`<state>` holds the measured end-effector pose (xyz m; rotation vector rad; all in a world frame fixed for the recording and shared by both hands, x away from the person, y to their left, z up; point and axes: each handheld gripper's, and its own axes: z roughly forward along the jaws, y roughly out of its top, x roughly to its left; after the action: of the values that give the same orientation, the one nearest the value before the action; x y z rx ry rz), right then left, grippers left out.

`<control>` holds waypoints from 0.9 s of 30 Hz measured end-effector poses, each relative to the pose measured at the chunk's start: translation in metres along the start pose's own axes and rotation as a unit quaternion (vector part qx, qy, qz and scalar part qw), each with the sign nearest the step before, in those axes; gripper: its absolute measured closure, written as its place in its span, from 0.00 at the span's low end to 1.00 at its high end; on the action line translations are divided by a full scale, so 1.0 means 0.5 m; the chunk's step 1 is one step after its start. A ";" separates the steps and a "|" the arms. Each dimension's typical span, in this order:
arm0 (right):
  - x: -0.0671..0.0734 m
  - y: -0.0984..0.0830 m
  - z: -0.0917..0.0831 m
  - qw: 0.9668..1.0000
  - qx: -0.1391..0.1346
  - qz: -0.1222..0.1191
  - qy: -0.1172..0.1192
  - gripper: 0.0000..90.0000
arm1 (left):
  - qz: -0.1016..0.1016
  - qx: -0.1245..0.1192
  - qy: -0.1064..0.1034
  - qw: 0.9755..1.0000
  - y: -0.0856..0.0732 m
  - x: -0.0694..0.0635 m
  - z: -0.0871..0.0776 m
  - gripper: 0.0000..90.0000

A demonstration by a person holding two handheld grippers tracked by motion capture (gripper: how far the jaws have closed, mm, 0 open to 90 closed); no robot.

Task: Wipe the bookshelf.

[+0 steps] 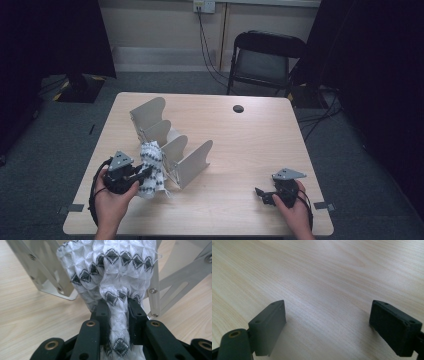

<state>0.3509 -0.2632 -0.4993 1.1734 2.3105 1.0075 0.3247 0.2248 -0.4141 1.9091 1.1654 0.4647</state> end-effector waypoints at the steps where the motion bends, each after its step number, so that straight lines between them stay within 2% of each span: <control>1: 0.000 0.000 0.000 1.000 0.000 0.000 0.000 0.14 | 0.002 0.006 0.003 1.000 0.000 -0.002 0.005 0.82; 2: 0.000 0.000 0.000 1.000 0.000 0.000 0.000 0.14 | 0.006 0.010 0.003 1.000 0.001 -0.002 0.010 0.82; 6: 0.000 0.000 0.000 1.000 0.000 0.000 0.000 0.14 | -0.005 0.025 -0.004 1.000 -0.002 0.002 0.030 0.83; 14: 0.000 0.000 0.000 1.000 0.000 0.000 0.000 0.14 | -0.007 0.059 -0.004 0.998 -0.029 0.013 0.061 0.83; 19: 0.000 0.000 0.000 1.000 0.000 0.000 0.000 0.14 | -0.010 0.084 -0.006 0.996 -0.044 0.015 0.071 0.83; 23: 0.000 0.000 0.000 1.000 0.000 0.000 0.000 0.14 | -0.016 0.109 -0.005 0.994 -0.055 0.022 0.077 0.83; 26: 0.000 0.000 0.000 1.000 0.000 0.000 0.000 0.14 | -0.022 0.107 -0.005 0.994 -0.055 0.026 0.066 0.83; 27: 0.000 0.000 0.000 1.000 0.000 0.000 0.000 0.14 | -0.024 0.100 -0.003 0.995 -0.052 0.027 0.059 0.83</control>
<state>0.3508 -0.2632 -0.4992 1.1732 2.3108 1.0072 0.3367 0.2289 -0.4539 2.0460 1.2911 0.3262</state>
